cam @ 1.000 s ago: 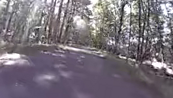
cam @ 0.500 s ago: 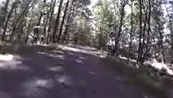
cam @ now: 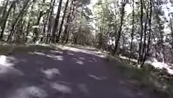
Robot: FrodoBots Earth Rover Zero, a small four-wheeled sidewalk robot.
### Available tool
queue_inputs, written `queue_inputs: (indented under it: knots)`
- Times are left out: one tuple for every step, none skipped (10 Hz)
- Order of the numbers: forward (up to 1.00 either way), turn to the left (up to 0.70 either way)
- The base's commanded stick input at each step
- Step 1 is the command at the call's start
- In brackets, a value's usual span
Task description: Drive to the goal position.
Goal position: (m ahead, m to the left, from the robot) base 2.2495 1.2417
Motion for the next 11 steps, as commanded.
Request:
queue_inputs:
  knots:
    - [0.45, -0.03]
    - [0.45, -0.13]
    - [0.45, -0.23]
    - [0.45, -0.03]
    - [0.45, 0.0]
    - [0.45, 0.0]
    - [0.45, 0.0]
    - [0.45, 0.0]
    - [0.45, 0.0]
    - [0.45, 0.0]
    - [0.45, 0.0]
